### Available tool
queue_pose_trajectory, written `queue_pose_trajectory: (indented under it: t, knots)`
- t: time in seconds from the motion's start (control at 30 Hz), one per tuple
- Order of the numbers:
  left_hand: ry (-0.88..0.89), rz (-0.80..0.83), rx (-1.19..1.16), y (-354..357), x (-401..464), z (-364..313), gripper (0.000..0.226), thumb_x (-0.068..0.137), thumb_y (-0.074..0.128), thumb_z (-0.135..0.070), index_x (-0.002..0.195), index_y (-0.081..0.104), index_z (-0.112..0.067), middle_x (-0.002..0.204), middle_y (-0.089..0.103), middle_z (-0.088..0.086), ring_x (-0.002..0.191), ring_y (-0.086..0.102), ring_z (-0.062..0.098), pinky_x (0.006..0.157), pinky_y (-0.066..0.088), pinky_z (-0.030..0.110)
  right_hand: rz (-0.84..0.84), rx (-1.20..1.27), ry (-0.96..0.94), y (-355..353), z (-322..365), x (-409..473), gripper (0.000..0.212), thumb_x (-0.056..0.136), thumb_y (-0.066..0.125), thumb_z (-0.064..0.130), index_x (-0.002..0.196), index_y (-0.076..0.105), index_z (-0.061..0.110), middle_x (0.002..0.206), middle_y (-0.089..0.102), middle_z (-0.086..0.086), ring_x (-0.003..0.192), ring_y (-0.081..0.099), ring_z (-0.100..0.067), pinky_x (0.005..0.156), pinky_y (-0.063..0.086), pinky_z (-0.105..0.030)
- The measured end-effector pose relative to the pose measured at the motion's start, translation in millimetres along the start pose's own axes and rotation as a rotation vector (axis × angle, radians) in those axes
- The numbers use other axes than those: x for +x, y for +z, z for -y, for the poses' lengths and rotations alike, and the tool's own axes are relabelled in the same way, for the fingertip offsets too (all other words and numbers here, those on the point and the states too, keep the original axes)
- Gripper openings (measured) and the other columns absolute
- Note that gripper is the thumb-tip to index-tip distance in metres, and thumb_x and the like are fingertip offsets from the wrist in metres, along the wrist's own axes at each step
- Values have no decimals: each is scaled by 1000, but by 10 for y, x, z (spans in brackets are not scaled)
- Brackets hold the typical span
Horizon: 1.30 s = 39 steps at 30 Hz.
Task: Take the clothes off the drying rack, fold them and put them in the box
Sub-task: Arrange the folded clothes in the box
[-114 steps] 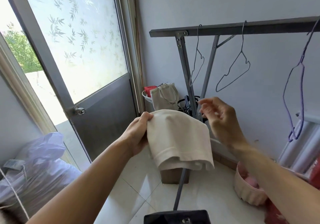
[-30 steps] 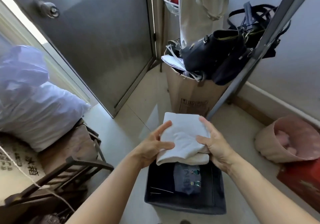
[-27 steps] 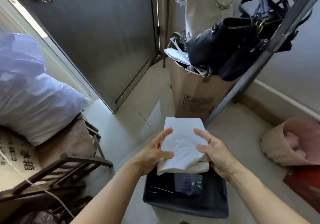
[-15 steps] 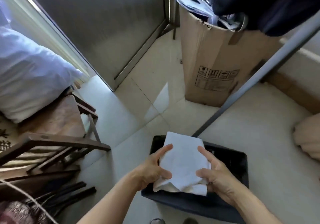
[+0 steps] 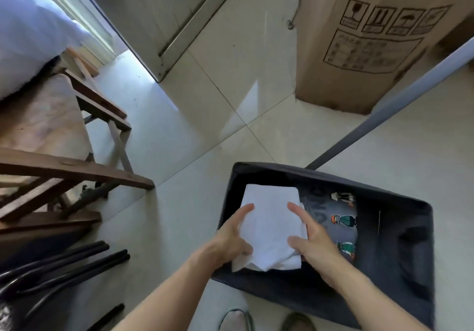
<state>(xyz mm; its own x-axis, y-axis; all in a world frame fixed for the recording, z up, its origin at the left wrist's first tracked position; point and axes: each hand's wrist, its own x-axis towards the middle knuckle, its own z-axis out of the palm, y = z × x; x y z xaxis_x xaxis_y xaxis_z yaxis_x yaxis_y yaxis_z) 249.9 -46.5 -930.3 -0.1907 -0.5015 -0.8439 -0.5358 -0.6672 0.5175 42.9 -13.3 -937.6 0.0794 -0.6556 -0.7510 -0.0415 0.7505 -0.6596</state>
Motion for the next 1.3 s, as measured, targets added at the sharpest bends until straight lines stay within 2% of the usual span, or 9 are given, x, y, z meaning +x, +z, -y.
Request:
queue_pose_trajectory:
  t: [0.1, 0.17, 0.33, 0.4, 0.5, 0.67, 0.73, 1.13, 1.3]
  knots:
    - [44, -126, -117, 29, 303, 52, 83, 80, 56, 11, 137, 37, -46, 138, 42, -9, 118, 48, 12, 92, 45, 12, -73, -90, -124, 125, 2, 241, 74, 86, 48, -14, 134, 48, 42, 138, 46, 19, 129, 41, -1, 99, 36, -5]
    - [72, -233, -101, 59, 510, 137, 80, 82, 49, 11, 138, 35, -44, 138, 39, -14, 127, 45, 10, 89, 35, 0, -107, -113, -162, 216, -88, 438, 76, 83, 46, -18, 138, 46, 35, 140, 44, 18, 132, 36, 2, 105, 31, -6]
    - [72, -320, 203, 229, 980, 511, 71, 90, 54, 1, 152, 31, -25, 157, 29, -1, 140, 35, 20, 104, 29, 19, -164, -196, -48, 390, -533, 798, 78, 83, 46, -16, 149, 35, 24, 148, 35, 5, 130, 29, -1, 106, 22, -14]
    - [57, -364, 341, 261, 1011, 540, 49, 96, 58, -35, 142, 45, -26, 143, 49, -1, 126, 50, 21, 104, 36, 26, -166, -243, -10, 426, -644, 841, 77, 85, 46, -14, 150, 32, 25, 141, 33, 0, 127, 31, -6, 105, 24, -14]
    - [9, -398, 397, 316, 1051, 594, 61, 91, 45, -67, 141, 43, -32, 142, 50, -4, 128, 48, 20, 113, 33, 37, -161, -300, 20, 437, -720, 863, 77, 87, 47, -9, 150, 29, 31, 137, 30, 0, 131, 34, -15, 110, 32, -25]
    - [-188, -272, 538, 314, 844, 447, 70, 101, 44, -27, 157, 2, -21, 162, 3, 17, 148, 17, 32, 117, 24, 38, -100, -442, 113, 447, -574, 768, 77, 88, 48, -3, 153, 22, 29, 146, 22, -1, 118, 40, -15, 92, 37, -18]
    - [-276, -217, 540, 294, 705, 308, 67, 98, 45, -16, 154, 10, -12, 160, -2, 22, 148, 14, 35, 115, 26, 36, -138, -480, 140, 467, -458, 656, 73, 89, 49, 1, 153, 24, 26, 148, 21, -2, 123, 43, -22, 97, 41, -25]
    - [-4, -119, 173, 260, -827, -977, 52, 95, 58, -17, 145, 43, -20, 147, 43, 4, 125, 50, 18, 90, 41, 23, -260, -369, 75, 212, 852, -718, 49, 94, 52, 9, 140, 45, 23, 142, 35, -8, 109, 53, -25, 82, 44, -29]
    - [62, -99, 59, 285, -1718, -1706, 47, 95, 61, -19, 141, 49, -19, 142, 50, 6, 122, 54, 22, 103, 46, 35, -311, -180, 37, 28, 1548, -1580, 36, 91, 55, 7, 123, 59, 22, 121, 51, -1, 106, 58, -27, 90, 53, -42]
